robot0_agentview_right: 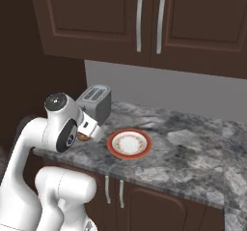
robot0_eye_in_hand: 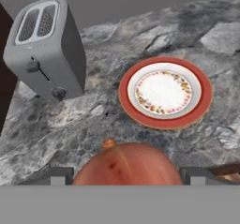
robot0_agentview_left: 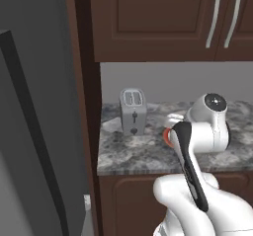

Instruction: Pick onion from the fridge and place it on the plate on the counter.

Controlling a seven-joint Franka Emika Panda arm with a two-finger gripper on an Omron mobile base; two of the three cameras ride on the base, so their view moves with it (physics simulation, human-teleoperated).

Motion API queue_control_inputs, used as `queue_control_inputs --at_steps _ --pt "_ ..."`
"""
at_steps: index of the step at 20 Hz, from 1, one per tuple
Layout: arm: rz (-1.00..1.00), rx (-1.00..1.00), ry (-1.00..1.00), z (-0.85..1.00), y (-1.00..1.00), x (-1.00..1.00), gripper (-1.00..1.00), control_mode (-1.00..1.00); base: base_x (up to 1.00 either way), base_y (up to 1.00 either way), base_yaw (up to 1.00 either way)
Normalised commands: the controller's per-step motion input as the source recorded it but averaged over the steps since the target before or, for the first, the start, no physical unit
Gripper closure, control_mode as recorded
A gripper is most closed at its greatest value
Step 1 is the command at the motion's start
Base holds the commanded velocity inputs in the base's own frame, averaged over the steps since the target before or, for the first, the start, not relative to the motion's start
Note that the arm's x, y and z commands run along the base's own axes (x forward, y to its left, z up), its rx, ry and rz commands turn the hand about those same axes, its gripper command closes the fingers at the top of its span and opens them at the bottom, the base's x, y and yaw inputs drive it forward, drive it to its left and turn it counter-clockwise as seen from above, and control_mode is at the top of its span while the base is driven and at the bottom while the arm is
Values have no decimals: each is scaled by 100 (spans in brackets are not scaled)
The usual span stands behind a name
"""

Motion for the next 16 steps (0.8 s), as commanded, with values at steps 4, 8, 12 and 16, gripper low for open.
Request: queue_control_inputs --at_steps 4,8,12,16 --pt "21 3 0 -5 -52 10 100 -100 0 0 0" --pt "2 1 3 -18 -39 21 100 -100 0 0 0" --pt "0 0 12 -26 -19 53 100 -100 0 0 0" --pt "1 0 17 -27 -25 62 100 -100 0 0 0"
